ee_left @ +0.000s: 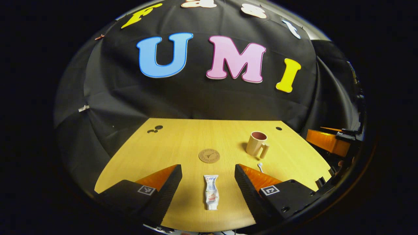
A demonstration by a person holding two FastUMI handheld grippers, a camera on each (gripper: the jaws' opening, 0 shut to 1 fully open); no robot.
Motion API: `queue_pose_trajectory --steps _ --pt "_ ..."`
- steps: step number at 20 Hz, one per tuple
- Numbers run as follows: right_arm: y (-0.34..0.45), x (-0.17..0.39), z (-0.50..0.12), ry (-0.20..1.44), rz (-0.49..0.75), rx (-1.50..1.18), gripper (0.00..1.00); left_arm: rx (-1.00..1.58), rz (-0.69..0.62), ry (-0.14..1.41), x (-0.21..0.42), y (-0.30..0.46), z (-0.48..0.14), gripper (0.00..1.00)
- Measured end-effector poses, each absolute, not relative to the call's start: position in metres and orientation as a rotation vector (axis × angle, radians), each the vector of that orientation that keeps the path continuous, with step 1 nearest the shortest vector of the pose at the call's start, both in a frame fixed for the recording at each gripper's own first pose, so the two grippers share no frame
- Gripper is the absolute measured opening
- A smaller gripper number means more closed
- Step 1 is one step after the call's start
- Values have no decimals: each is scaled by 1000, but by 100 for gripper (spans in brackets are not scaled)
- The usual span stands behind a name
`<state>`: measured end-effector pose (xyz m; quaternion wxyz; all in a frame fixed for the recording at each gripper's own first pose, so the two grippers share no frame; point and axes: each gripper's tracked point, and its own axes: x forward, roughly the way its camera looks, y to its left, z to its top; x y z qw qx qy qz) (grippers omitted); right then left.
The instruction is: Put the toothbrush and toothpaste on the desktop into the cup, then pick up the cup and place it on the coaster on the desktop.
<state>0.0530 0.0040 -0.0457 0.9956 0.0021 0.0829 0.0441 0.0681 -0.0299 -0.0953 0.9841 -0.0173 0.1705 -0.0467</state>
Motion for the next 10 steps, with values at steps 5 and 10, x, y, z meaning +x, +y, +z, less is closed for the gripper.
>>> queue_pose_trajectory --steps 5,10 --pt "6 71 -70 230 142 1 97 -33 -84 528 97 -30 -152 100" --pt "-1 87 -97 310 175 2 97 -21 -62 676 120 -33 -198 100"
